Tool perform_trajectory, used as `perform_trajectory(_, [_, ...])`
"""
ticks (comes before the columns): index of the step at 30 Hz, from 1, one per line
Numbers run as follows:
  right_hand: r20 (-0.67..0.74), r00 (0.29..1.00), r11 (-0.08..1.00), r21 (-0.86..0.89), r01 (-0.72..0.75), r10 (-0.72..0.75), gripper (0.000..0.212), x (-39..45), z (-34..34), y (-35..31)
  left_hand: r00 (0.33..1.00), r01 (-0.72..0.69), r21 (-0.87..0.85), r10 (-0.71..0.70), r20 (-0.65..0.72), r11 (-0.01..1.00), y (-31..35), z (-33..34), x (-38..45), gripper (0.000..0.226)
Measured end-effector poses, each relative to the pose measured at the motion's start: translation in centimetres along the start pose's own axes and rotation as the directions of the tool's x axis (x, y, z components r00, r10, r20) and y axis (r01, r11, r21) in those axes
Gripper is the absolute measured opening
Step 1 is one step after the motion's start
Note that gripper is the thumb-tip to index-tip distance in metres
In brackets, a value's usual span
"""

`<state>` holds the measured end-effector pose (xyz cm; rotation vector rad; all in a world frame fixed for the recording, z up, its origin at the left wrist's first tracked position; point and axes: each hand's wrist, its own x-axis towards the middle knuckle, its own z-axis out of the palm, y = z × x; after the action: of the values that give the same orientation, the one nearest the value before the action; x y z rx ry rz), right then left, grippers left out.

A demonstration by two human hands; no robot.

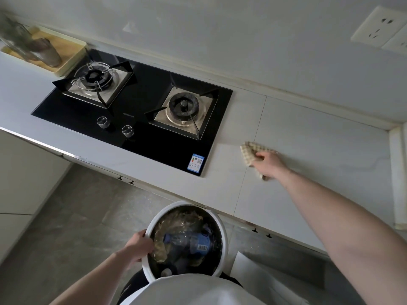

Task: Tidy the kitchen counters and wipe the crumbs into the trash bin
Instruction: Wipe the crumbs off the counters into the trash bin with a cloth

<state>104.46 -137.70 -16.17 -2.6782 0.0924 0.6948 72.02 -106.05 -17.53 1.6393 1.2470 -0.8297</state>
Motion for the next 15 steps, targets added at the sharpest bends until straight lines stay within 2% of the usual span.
perform_trajectory(2, [0.098,0.994,0.997,-0.068,-0.040,0.046,0.064,-0.1,1.3,-0.3,1.000,-0.004,0.009,0.004,-0.003,1.000,0.1,0.0,0.0,0.043])
perform_trajectory(5, [0.089,0.995,0.999,-0.028,-0.036,0.038,0.071,-1.7,3.5,-2.2,1.000,-0.002,0.018,0.002,-0.006,1.000,0.2,-0.1,-0.1,0.041])
perform_trajectory(8, [0.065,0.990,0.963,-0.230,0.138,-0.126,0.058,-5.2,7.7,-3.4,1.000,0.001,0.028,0.000,-0.004,1.000,0.3,-0.1,-0.1,0.040])
perform_trajectory(10, [0.118,0.951,0.908,-0.282,0.309,-0.287,0.043,-8.4,10.3,-4.3,1.000,0.004,0.024,-0.004,-0.005,1.000,0.3,-0.2,0.0,0.042])
perform_trajectory(13, [0.342,0.857,0.879,-0.146,0.454,-0.386,0.031,-13.2,12.1,-6.3,1.000,0.010,0.031,-0.010,-0.004,0.999,0.3,-0.3,0.1,0.044])
perform_trajectory(15, [0.545,0.750,0.866,-0.084,0.492,-0.374,0.014,-16.0,12.5,-7.2,1.000,0.013,0.044,-0.013,0.001,0.999,0.2,-0.4,0.2,0.045])
